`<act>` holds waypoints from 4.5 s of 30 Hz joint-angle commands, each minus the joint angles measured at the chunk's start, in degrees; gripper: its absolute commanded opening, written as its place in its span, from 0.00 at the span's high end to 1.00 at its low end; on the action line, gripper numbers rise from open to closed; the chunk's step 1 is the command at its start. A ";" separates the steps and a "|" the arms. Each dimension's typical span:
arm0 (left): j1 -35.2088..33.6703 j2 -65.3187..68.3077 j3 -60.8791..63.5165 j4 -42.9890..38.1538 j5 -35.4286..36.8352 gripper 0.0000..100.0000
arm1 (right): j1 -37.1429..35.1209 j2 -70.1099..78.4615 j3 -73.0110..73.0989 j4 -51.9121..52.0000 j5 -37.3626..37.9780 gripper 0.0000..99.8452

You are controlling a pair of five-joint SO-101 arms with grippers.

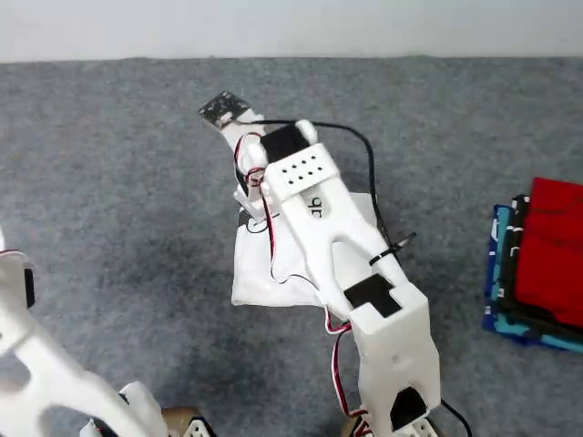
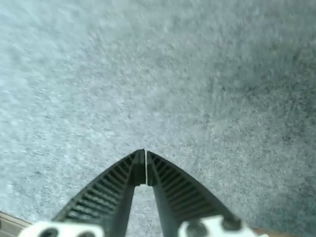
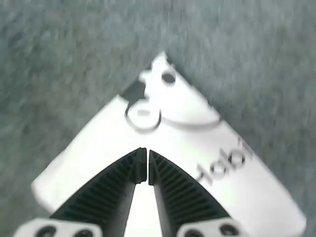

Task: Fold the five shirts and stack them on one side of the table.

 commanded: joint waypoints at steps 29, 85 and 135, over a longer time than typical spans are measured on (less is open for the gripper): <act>-0.26 -3.96 5.41 0.09 -0.35 0.99 | 21.58 7.43 -3.87 7.25 -23.91 0.86; 0.00 -4.31 7.52 0.00 -0.35 0.99 | 24.04 7.60 -4.31 -7.34 -5.89 0.80; 0.00 -3.96 7.78 0.09 -0.35 0.99 | 17.45 9.71 -14.33 10.68 -12.84 0.86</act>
